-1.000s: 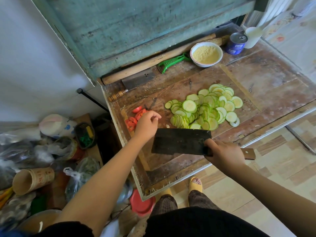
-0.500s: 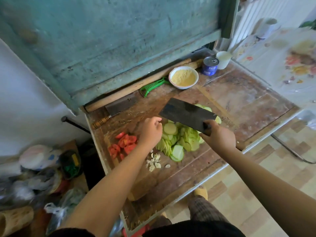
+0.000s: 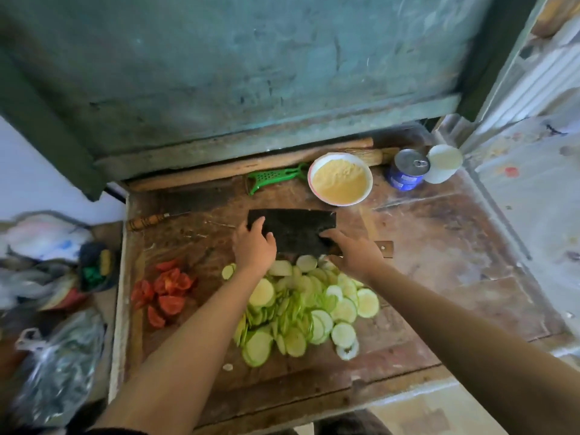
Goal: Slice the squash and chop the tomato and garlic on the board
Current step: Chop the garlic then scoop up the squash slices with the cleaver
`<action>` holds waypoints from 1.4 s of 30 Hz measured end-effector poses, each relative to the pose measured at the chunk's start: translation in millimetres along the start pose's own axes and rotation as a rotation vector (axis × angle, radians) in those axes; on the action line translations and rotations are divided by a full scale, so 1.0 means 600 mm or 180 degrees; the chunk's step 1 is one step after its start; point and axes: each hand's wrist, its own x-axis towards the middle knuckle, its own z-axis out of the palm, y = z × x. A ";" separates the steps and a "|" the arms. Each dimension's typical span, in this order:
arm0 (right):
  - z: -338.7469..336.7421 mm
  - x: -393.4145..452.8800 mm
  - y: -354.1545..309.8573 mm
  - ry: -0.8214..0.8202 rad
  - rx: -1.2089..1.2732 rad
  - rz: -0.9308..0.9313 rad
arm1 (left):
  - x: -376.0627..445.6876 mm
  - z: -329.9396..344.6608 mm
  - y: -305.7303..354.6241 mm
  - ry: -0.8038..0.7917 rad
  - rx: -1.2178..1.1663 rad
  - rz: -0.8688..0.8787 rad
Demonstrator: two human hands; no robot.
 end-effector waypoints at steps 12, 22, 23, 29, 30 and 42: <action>0.020 0.151 0.002 -0.0342 -0.0165 -0.1134 | 0.038 -0.010 -0.061 0.0053 -0.0097 -0.0587; 0.028 0.133 0.002 -0.0179 -0.0641 -0.1153 | 0.032 -0.006 -0.059 0.0018 0.0011 -0.0566; 0.024 0.134 -0.001 -0.0232 -0.0699 -0.1084 | 0.033 -0.006 -0.057 -0.0007 0.0005 -0.0560; 0.002 0.121 -0.041 -0.0317 -0.1025 -0.0806 | 0.018 -0.018 -0.056 -0.0094 -0.0064 -0.0419; -0.003 0.114 -0.059 -0.0221 -0.0892 -0.0778 | 0.008 -0.028 -0.057 -0.0031 -0.0122 -0.0296; 0.065 -0.061 -0.332 -0.0328 0.0747 -0.0749 | -0.120 -0.122 -0.214 -0.0475 0.0121 0.0672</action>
